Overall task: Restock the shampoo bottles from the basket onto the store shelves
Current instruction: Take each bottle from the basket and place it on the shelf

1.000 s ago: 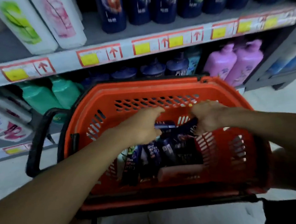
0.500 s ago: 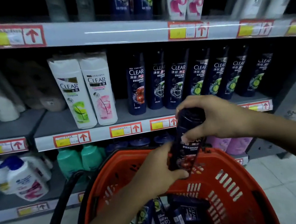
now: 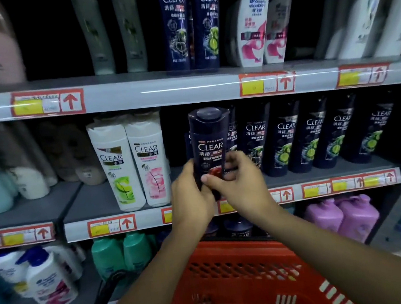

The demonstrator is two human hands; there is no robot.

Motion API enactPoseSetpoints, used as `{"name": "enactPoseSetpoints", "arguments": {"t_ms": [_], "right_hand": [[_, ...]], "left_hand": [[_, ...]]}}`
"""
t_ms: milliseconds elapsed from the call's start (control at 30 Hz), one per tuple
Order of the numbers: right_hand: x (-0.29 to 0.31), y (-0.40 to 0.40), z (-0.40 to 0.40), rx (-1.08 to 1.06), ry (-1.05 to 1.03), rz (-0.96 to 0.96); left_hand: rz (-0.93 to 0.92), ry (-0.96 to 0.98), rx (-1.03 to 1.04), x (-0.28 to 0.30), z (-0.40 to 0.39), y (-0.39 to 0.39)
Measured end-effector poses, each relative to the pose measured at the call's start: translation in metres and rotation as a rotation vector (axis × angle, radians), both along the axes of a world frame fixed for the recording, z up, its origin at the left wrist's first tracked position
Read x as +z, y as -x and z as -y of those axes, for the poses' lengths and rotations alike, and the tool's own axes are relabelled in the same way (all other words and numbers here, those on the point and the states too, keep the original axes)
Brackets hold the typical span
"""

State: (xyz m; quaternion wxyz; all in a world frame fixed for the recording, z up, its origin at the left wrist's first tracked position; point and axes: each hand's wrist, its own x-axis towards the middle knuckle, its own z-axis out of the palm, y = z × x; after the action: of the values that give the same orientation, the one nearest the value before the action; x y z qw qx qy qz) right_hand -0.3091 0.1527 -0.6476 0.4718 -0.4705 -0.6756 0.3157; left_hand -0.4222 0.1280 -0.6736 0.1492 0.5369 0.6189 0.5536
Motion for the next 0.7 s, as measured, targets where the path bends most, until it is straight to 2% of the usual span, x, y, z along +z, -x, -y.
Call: {"name": "enactPoseSetpoints", "arguments": {"t_ms": [100, 300, 700], "right_hand": [[-0.002, 0.008, -0.02, -0.033, 0.004, -0.055], [-0.008, 0.017, -0.041, -0.045, 0.017, -0.043], [-0.019, 0.03, -0.056, -0.1, 0.038, -0.039]], "left_hand": [[-0.049, 0.015, 0.025, 0.004, -0.021, 0.009], [-0.104, 0.058, 0.103, 0.003, -0.043, 0.015], [-0.01, 0.018, 0.11, -0.015, -0.067, 0.015]]}}
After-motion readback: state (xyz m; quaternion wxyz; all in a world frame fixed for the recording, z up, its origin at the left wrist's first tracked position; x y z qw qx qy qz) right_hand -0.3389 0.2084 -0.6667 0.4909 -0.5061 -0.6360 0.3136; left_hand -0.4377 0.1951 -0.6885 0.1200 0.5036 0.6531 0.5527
